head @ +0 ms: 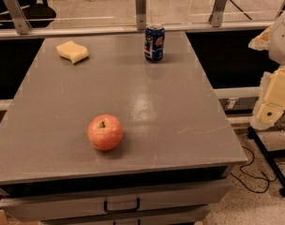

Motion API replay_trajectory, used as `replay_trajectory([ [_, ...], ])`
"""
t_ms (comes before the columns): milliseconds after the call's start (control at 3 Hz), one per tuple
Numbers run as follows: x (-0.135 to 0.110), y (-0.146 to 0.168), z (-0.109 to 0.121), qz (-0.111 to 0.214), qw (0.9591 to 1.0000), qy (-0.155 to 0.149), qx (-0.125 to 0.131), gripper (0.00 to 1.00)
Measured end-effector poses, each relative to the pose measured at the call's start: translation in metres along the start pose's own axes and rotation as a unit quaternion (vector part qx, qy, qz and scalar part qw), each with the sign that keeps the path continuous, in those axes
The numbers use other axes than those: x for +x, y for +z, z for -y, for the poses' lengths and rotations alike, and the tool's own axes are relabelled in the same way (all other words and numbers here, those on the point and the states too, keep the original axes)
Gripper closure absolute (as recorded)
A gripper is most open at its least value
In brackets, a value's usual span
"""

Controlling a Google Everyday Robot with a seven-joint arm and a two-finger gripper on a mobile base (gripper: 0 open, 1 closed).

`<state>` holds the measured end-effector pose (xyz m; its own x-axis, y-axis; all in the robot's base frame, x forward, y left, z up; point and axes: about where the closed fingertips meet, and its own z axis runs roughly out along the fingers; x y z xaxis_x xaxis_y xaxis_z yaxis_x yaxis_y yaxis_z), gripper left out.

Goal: Pick sponge

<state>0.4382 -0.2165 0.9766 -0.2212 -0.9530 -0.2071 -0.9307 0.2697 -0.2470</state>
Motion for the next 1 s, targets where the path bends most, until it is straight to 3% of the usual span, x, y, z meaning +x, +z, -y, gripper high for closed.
replay_trajectory([
  [333,0.000,0.000,0.000,0.000,1.0000,0.000,0.001,0.00],
  [667,-0.035,0.021,0.014,0.021,0.9994,-0.028,0.000,0.00],
  [1000,-0.098,0.049,0.028,0.058,0.9953,-0.078,-0.004,0.00],
])
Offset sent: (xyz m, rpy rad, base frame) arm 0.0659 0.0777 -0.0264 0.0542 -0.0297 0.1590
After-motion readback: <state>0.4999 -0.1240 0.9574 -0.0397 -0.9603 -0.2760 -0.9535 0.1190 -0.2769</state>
